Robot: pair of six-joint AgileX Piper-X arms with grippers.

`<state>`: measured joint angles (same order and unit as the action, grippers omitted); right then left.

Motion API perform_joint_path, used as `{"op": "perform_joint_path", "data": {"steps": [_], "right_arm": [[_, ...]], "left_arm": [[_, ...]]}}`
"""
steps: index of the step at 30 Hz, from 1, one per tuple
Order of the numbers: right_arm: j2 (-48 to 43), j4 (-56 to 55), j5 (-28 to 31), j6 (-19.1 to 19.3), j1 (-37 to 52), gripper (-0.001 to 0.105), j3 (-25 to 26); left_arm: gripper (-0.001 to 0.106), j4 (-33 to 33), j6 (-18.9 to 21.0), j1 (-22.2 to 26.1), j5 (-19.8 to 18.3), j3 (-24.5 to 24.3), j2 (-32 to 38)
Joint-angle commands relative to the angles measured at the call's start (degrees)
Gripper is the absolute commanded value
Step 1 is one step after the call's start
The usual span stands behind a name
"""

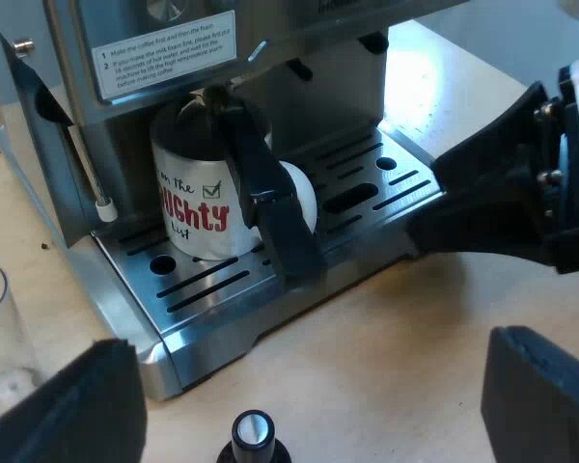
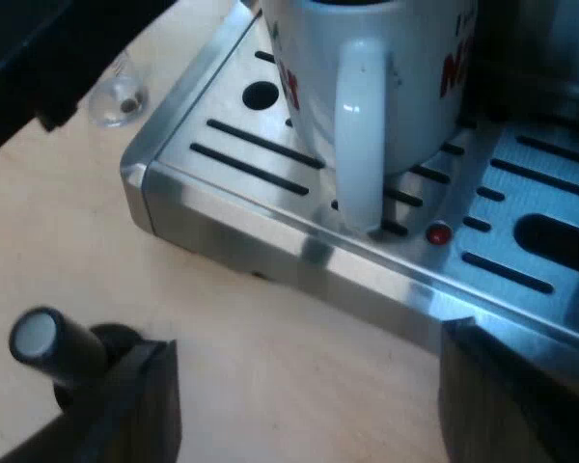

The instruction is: Remove mug from coffee machine

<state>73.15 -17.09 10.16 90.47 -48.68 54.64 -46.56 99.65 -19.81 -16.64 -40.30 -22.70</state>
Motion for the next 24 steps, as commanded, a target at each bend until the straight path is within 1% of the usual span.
{"op": "perform_joint_path", "data": {"steps": [1,5,7,12,21,23,24], "right_arm": [[1.14,6.41,1.63,-0.79,-0.18,0.059,-1.83],[2.53,14.04,3.38,-0.77,-0.18,0.059,-4.63],[3.94,20.04,4.27,-0.77,-0.18,0.059,-6.18],[7.77,30.54,5.38,-0.64,-0.18,0.059,-8.19],[16.14,42.45,10.85,-0.14,-0.18,0.059,-8.26],[17.6,44.98,11.72,1.16,-0.18,0.059,-8.26],[18.74,47.29,11.91,2.79,-0.18,0.059,-8.26]], "left_arm": [[0.073,0.16,-0.03,-0.21,-0.37,-0.46,0.06],[0.073,0.16,-0.03,-0.21,-0.37,-0.46,0.06],[0.073,0.16,-0.03,-0.21,-0.37,-0.46,0.06],[0.073,0.16,-0.03,-0.21,-0.37,-0.46,0.06],[0.073,0.16,-0.03,-0.21,-0.37,-0.46,0.06],[0.073,0.16,-0.03,-0.21,-0.37,-0.46,0.06],[0.073,0.16,-0.03,-0.21,-0.37,-0.46,0.06]]}}
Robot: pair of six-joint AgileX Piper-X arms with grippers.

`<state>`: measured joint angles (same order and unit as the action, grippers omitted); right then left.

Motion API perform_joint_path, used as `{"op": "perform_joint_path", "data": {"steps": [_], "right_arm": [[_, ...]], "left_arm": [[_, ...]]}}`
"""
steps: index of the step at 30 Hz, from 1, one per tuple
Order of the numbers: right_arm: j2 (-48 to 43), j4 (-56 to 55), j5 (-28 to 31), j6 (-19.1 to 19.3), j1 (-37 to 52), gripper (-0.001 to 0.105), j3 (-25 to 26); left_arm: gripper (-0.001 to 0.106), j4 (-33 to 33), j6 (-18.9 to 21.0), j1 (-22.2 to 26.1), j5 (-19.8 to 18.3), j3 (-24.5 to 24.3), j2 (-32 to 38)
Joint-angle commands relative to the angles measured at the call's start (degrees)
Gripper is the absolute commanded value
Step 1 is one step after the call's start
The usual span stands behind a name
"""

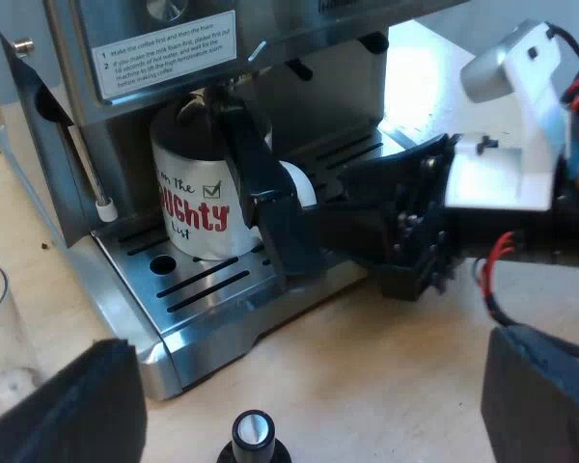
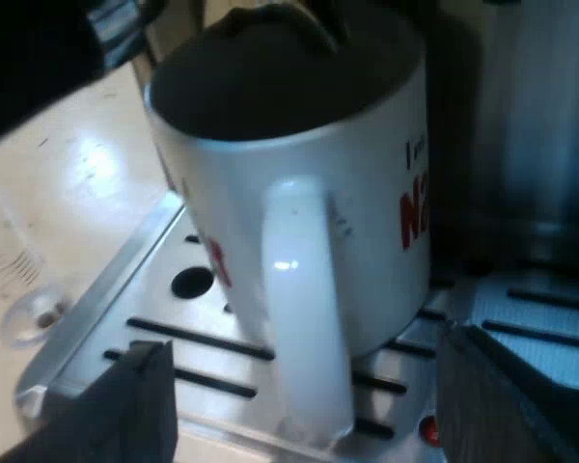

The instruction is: Remove mug from coffee machine

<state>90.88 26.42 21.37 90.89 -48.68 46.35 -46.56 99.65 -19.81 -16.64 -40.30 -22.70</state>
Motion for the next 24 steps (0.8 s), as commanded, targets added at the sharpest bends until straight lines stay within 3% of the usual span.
{"op": "perform_joint_path", "data": {"steps": [1,6,24], "right_arm": [[1.94,5.56,0.68,3.65,-0.18,0.059,0.03],[5.36,11.83,0.68,6.82,-0.06,0.059,0.03],[8.37,14.93,-2.31,6.98,3.62,0.059,1.05]], "left_arm": [[0.073,0.16,-0.03,-0.21,-0.37,-0.46,0.06],[0.073,0.16,-0.03,-0.21,-0.37,-0.46,0.06],[0.073,0.16,-0.03,-0.21,-0.37,-0.46,0.06]]}}
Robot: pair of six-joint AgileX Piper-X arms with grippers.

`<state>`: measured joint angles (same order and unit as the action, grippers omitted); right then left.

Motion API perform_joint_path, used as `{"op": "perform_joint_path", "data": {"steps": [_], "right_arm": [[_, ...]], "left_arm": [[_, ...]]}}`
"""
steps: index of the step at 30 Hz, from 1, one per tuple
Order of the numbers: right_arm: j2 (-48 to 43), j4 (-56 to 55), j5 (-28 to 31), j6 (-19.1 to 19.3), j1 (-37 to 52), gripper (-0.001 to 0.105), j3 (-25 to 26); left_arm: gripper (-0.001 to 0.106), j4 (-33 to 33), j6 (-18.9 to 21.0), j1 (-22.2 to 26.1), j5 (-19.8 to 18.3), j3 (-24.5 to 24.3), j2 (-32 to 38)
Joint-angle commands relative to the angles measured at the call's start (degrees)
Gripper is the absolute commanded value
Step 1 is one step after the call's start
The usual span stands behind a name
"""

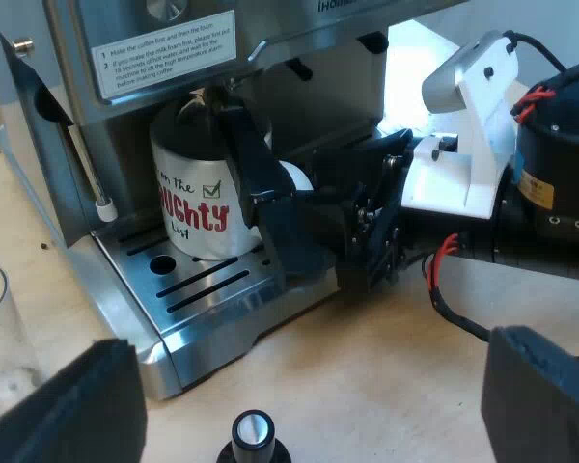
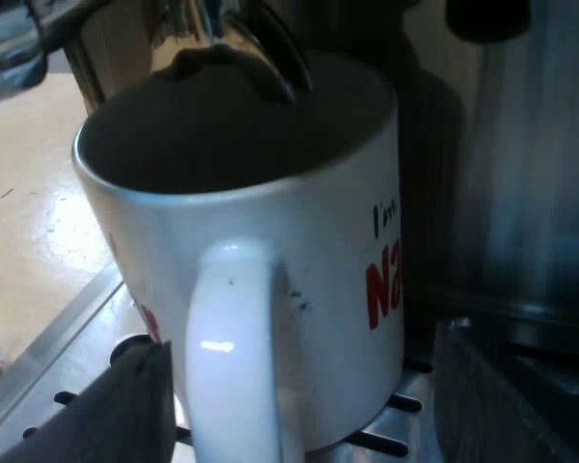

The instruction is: Remove mug from coffee machine

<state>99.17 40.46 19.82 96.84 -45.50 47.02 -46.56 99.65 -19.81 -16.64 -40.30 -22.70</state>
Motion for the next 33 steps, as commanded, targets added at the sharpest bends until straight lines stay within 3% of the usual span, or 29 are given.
{"op": "perform_joint_path", "data": {"steps": [1,20,25,28,33], "right_arm": [[0.07,0.9,-0.87,1.03,0.65,0.059,0.38],[2.26,0.9,-0.76,1.04,1.25,0.057,2.29],[2.26,0.9,-0.76,1.04,1.25,0.026,2.29],[2.26,0.9,-0.76,1.04,1.25,0.018,2.29],[2.26,0.9,-0.76,1.04,1.25,0.016,2.29]], "left_arm": [[0.073,0.16,-0.03,-0.21,-0.37,-0.46,0.06],[0.073,0.09,-0.03,-0.21,-0.37,-0.05,0.06],[0.073,0.09,-0.03,-0.21,-0.37,-0.05,0.06],[0.073,0.09,-0.03,-0.21,-0.37,-0.05,0.06],[0.073,0.09,-0.03,-0.21,-0.37,-0.05,0.06]]}}
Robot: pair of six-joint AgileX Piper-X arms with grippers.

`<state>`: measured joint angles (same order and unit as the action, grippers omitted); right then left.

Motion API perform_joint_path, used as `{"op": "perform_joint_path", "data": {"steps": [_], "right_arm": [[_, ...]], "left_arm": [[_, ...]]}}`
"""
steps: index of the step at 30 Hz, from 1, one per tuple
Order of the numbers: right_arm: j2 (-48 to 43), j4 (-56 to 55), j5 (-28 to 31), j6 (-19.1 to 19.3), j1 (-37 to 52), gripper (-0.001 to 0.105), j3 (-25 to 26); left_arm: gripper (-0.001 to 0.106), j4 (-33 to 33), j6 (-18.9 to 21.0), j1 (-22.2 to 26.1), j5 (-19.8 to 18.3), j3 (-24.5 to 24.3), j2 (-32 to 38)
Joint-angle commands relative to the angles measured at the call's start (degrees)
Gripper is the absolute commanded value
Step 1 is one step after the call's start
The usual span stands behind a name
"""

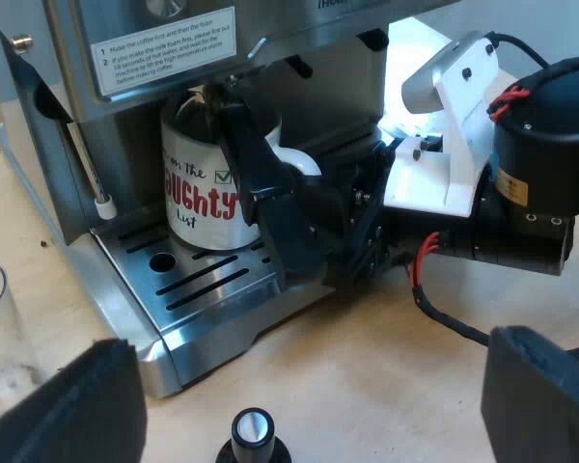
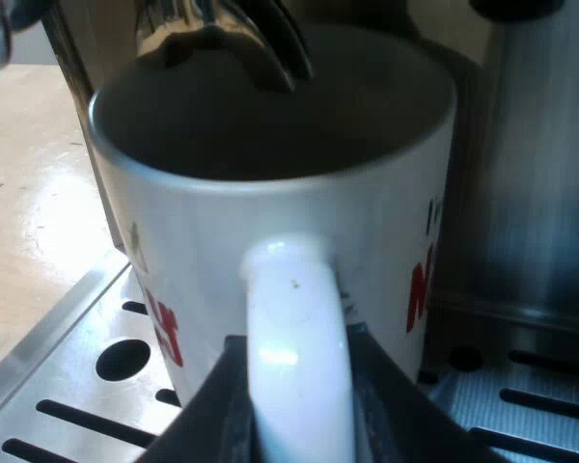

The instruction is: Remove mug from coffee machine

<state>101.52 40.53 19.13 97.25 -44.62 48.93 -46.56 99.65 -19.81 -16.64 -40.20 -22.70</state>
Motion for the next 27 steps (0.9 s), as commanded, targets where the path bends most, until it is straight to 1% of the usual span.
{"op": "perform_joint_path", "data": {"steps": [1,3,6,8,11,12,13,17,19,21,25,27], "right_arm": [[-0.09,0.72,-0.07,0.63,0.37,0.016,0.37],[-0.27,0.7,-0.07,0.74,0.37,0.016,0.37],[-0.61,0.49,-0.07,2.08,0.37,0.016,0.37],[-0.96,0.33,-0.07,2.07,0.37,0.014,0.37],[-1.98,-0.93,-0.07,2.07,0.37,0.006,0.37],[-2.41,-2.23,-0.07,2.07,0.37,0.001,0.37],[-2.6,-3.04,-0.07,2.07,0.37,0.0,0.37],[-4.16,-8.42,-0.07,3.14,0.09,0.0,0.37],[-5.06,-10.29,0.15,5.07,-0.45,0.0,0.23],[-5.87,-10.45,0.49,5.78,-1.07,0.0,-0.07],[-8.32,-10.44,4.69,5.81,-2.18,0.0,-2.16],[-9.36,-10.44,5.64,5.81,-2.44,0.0,-3.76]], "left_arm": [[0.073,0.09,-0.03,-0.21,-0.37,-0.16,0.06],[0.073,0.09,-0.03,-0.21,-0.37,-0.16,0.06],[0.073,0.09,-0.03,-0.21,-0.37,-0.16,0.06],[0.073,0.09,-0.03,-0.21,-0.37,-0.16,0.06],[0.073,0.09,-0.03,-0.21,-0.37,-0.16,0.06],[0.073,0.09,-0.03,-0.21,-0.37,-0.16,0.06],[0.073,0.09,-0.03,-0.21,-0.37,-0.16,0.06],[0.073,0.09,-0.03,-0.21,-0.37,-0.16,0.06],[0.073,0.09,-0.03,-0.21,-0.37,-0.16,0.06],[0.073,0.09,-0.03,-0.21,-0.37,-0.16,0.06],[0.073,0.09,-0.03,-0.21,-0.37,-0.16,0.06],[0.073,0.09,-0.03,-0.21,-0.37,-0.16,0.06]]}}
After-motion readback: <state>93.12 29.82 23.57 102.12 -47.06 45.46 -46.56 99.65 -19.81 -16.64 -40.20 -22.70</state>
